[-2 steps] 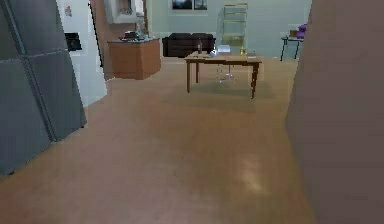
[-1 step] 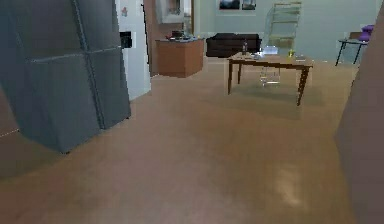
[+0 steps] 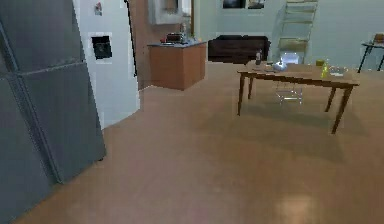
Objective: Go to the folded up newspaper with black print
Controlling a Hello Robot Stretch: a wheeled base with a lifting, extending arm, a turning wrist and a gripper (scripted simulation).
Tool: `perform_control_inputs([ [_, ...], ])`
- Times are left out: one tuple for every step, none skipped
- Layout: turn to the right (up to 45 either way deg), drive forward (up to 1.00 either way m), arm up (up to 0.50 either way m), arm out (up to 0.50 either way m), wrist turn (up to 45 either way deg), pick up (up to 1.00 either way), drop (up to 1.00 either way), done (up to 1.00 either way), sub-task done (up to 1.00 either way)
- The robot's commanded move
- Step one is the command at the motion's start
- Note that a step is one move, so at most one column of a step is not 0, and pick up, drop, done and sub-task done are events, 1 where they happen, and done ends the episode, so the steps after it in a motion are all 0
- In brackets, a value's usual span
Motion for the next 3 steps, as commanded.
perform_control_inputs([
  [0.0, 1.00, 0.00, 0.00, 0.0, 0.00, 0.00, 0.00, 0.00],
  [-3.0, 0.00, 0.00, 0.00, 0.0, 0.00, 0.00, 0.00, 0.00],
  [0.0, 1.00, 0.00, 0.00, 0.0, 0.00, 0.00, 0.00, 0.00],
])
